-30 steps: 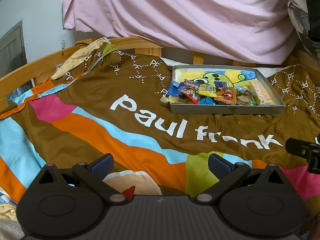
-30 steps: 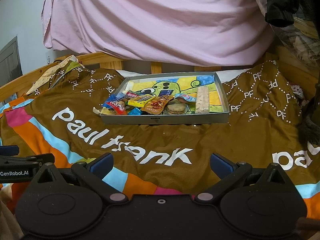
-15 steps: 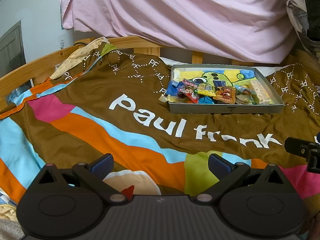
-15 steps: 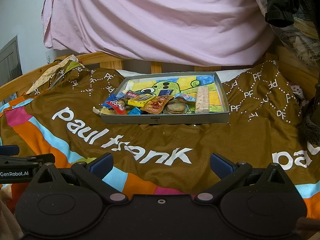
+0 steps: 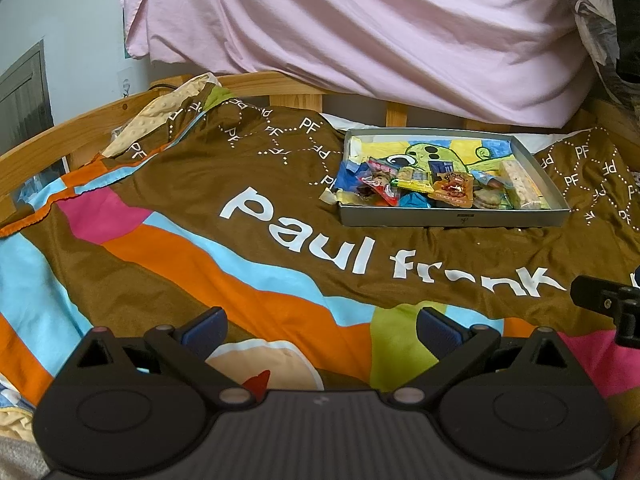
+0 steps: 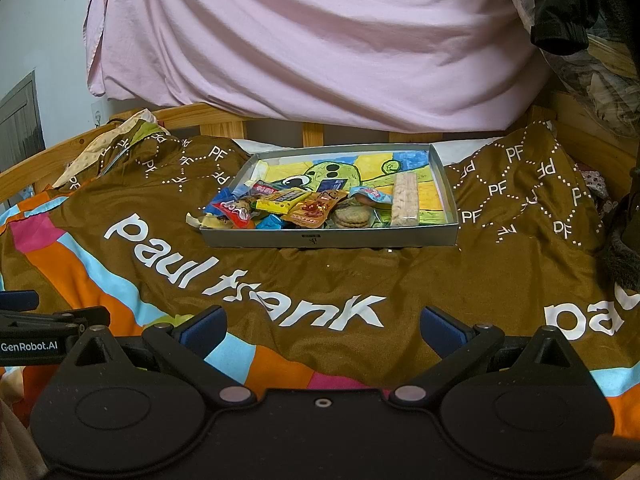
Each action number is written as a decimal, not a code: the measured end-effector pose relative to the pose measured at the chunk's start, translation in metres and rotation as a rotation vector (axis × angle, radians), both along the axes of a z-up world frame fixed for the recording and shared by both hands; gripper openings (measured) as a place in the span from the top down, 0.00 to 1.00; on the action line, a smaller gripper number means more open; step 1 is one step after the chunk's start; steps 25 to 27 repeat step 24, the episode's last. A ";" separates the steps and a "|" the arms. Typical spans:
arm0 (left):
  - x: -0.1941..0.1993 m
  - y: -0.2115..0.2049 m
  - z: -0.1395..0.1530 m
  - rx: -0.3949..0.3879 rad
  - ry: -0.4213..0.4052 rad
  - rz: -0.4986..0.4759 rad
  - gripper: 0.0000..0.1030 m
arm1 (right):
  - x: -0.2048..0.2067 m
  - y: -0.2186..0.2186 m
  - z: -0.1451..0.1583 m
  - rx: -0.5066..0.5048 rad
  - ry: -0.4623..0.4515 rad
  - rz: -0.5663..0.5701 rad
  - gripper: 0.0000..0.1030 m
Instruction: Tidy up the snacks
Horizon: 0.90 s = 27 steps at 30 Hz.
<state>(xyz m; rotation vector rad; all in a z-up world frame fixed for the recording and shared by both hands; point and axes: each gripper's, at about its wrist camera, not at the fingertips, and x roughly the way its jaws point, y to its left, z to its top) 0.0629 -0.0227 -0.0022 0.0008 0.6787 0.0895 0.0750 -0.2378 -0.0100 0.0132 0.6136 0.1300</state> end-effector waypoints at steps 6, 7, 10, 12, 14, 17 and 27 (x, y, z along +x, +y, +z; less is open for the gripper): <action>0.000 0.000 0.000 -0.003 -0.001 -0.005 0.00 | 0.000 0.000 0.000 0.000 0.000 -0.001 0.01; -0.001 0.000 0.000 -0.001 -0.001 -0.006 0.00 | 0.000 0.000 0.000 0.000 0.000 0.000 0.01; -0.001 0.000 0.000 0.001 0.000 -0.007 0.00 | 0.000 0.000 0.000 0.000 0.000 -0.001 0.01; -0.001 -0.001 0.000 0.001 0.001 -0.006 0.00 | 0.000 0.000 0.000 0.000 0.000 0.000 0.01; -0.001 -0.001 0.000 0.001 0.001 -0.007 0.00 | 0.000 0.000 0.000 0.000 0.000 0.000 0.01; -0.001 -0.001 0.000 0.001 0.000 -0.008 0.00 | 0.000 0.000 0.000 -0.001 0.000 0.000 0.01; -0.001 -0.002 -0.001 0.001 0.003 -0.014 0.00 | 0.000 0.001 -0.001 -0.002 0.002 0.000 0.01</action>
